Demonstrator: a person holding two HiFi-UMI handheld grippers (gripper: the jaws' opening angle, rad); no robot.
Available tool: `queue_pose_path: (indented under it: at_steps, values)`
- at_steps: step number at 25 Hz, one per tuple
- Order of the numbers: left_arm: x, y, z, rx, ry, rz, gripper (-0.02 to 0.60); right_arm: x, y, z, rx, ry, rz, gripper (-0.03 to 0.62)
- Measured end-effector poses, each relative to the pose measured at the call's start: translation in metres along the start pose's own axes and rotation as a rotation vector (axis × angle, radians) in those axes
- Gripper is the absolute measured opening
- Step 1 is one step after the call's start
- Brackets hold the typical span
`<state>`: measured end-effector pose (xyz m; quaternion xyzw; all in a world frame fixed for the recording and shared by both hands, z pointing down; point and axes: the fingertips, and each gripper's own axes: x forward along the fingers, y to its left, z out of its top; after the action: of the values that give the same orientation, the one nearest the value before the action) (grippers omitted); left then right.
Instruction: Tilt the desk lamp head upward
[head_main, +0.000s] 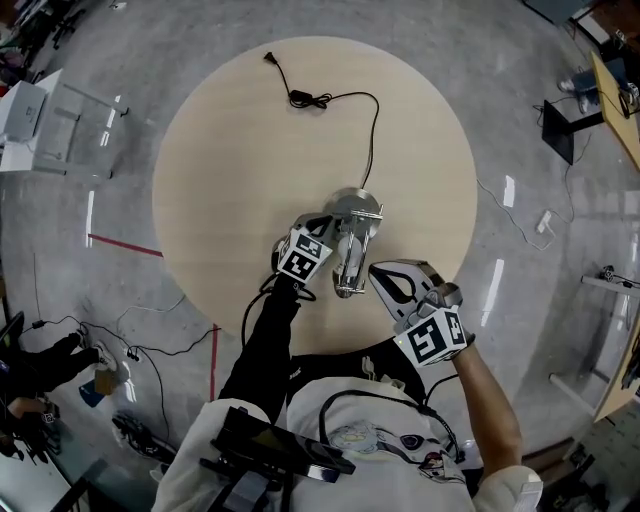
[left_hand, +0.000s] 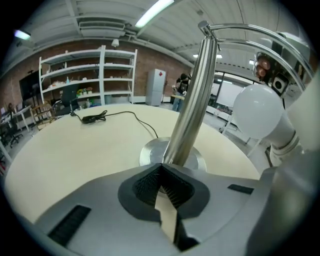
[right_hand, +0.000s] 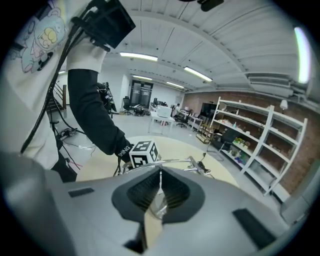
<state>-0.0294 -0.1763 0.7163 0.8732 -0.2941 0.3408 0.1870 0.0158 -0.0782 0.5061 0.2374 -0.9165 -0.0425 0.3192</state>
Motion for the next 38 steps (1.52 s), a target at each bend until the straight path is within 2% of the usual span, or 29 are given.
queue_pose_path:
  at_steps: [8, 11, 14, 16, 21, 25, 30, 38]
  values:
    - [0.018, -0.012, -0.012, 0.032, 0.068, -0.052, -0.009, 0.002, -0.001, -0.002, -0.084, 0.000, 0.054, 0.003]
    - [0.020, -0.010, -0.016, 0.016, 0.065, -0.062, -0.011, 0.005, 0.002, -0.004, -0.173, 0.018, 0.090, 0.052]
    - [0.019, -0.009, -0.015, -0.022, 0.059, -0.078, -0.009, 0.007, 0.007, -0.009, -0.319, 0.055, 0.134, 0.106]
    - [0.019, -0.010, -0.015, -0.044, 0.060, -0.084, -0.011, 0.010, 0.012, -0.012, -0.452, 0.077, 0.157, 0.137]
    - [0.020, -0.012, -0.015, -0.040, 0.061, -0.069, -0.011, 0.020, 0.022, -0.021, -0.845, 0.099, 0.168, 0.153]
    - [0.019, -0.010, -0.013, -0.042, 0.053, -0.070, -0.011, 0.026, 0.028, -0.022, -1.042, 0.076, 0.176, 0.158]
    - [0.020, -0.011, -0.014, -0.040, 0.051, -0.063, -0.011, 0.033, 0.037, -0.023, -1.121, 0.052, 0.190, 0.158]
    - [0.020, -0.011, -0.013, -0.046, 0.049, -0.061, -0.011, 0.033, 0.040, -0.026, -1.093, 0.017, 0.190, 0.155]
